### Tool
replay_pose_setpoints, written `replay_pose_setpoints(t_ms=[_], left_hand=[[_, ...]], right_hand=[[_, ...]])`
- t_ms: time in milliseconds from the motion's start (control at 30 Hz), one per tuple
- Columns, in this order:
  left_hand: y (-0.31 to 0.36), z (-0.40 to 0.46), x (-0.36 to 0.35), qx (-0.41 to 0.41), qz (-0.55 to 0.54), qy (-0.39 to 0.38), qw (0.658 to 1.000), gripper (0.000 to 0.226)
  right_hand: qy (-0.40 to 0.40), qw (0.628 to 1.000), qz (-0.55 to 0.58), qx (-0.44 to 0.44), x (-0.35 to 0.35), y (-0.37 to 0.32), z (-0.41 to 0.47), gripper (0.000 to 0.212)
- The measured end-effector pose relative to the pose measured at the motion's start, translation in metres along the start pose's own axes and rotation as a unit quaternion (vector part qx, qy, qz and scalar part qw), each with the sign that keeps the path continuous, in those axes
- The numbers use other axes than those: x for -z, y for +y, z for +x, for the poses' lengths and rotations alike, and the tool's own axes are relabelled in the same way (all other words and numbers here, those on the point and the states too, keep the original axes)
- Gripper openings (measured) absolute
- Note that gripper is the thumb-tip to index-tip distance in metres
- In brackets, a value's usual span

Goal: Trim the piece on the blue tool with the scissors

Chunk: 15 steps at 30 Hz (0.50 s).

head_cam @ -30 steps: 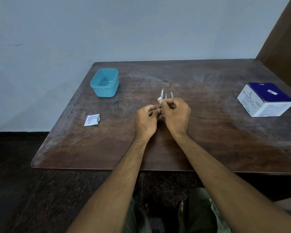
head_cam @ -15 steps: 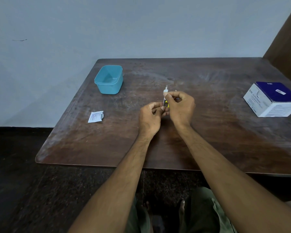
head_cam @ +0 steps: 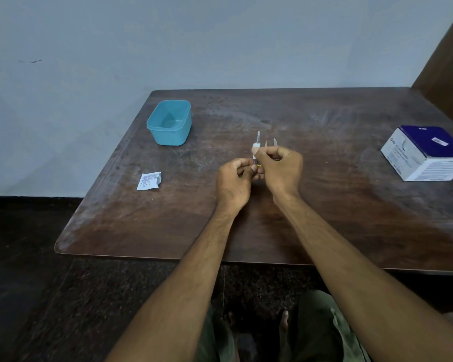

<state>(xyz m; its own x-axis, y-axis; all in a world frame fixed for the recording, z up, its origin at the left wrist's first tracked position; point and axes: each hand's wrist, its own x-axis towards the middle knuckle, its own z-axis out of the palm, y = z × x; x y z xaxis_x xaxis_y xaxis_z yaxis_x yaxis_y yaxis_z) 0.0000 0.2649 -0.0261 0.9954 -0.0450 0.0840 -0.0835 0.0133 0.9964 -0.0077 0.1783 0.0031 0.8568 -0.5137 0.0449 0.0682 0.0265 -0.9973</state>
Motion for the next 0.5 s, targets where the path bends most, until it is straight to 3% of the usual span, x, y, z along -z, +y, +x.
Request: replay_pose_setpoints(t_ms=[233,500], left_hand=[[0.0,-0.001,-0.004,0.009,-0.021,-0.012,1.0,0.014],[-0.002,0.0,-0.001,-0.01,0.014,-0.009,1.0,0.011]], right_hand=[[0.023,1.0,0.001,-0.001,0.001,-0.028,0.009,0.019],[-0.005,1.0,-0.01,-0.001,0.006,0.002,-0.002,0.015]])
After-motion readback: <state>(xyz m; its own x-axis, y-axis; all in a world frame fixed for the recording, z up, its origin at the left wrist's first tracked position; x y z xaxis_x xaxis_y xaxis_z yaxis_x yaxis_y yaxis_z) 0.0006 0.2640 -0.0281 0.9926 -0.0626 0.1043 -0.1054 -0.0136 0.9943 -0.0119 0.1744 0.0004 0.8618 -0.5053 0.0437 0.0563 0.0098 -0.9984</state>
